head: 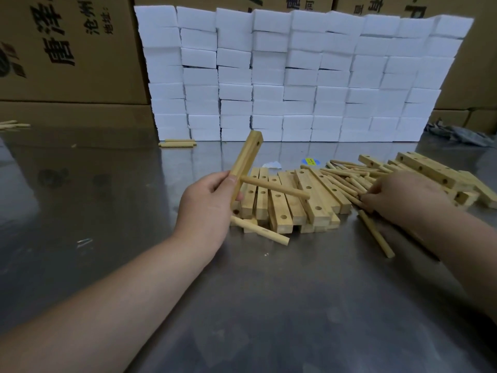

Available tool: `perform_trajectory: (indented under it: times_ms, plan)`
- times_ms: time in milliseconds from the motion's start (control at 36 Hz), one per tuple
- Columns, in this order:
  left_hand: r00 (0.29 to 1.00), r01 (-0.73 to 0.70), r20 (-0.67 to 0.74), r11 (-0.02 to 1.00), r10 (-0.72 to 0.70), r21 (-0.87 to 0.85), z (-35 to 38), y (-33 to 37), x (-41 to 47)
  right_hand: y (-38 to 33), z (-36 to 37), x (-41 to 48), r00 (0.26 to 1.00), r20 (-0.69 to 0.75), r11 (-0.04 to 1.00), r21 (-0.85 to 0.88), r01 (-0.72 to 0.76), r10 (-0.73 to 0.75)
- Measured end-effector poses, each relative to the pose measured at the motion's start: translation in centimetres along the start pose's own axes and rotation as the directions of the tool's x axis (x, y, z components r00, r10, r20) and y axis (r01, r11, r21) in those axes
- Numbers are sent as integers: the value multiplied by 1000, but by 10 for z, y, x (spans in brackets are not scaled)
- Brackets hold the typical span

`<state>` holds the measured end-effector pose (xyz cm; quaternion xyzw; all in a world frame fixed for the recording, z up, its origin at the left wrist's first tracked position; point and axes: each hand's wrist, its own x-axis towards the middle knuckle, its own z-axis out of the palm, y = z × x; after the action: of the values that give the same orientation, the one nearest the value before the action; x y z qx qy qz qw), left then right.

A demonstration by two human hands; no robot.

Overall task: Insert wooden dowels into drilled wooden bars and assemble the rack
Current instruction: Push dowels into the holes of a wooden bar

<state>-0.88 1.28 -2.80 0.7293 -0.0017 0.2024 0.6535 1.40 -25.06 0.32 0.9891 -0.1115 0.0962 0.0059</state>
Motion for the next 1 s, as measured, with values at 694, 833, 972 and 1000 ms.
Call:
perform_trajectory:
  times_ms: [694, 833, 972, 1000]
  plan:
    - [991, -71, 113, 996, 76, -51, 0, 2, -5, -49, -32, -53, 909, -417, 635, 701, 325, -5]
    - [980, -101, 164, 991, 113, -83, 2, 6, -9, -62, -56, -49, 967, -245, 183, 956, 227, 77]
    - [965, -122, 230, 992, 128, -39, 1, 2, -8, -68, -36, -43, 974, -141, 40, 990, 135, 180]
    - [958, -139, 251, 990, 137, -13, 2, 2, -9, -67, -29, -45, 971, -161, 56, 987, 153, 177]
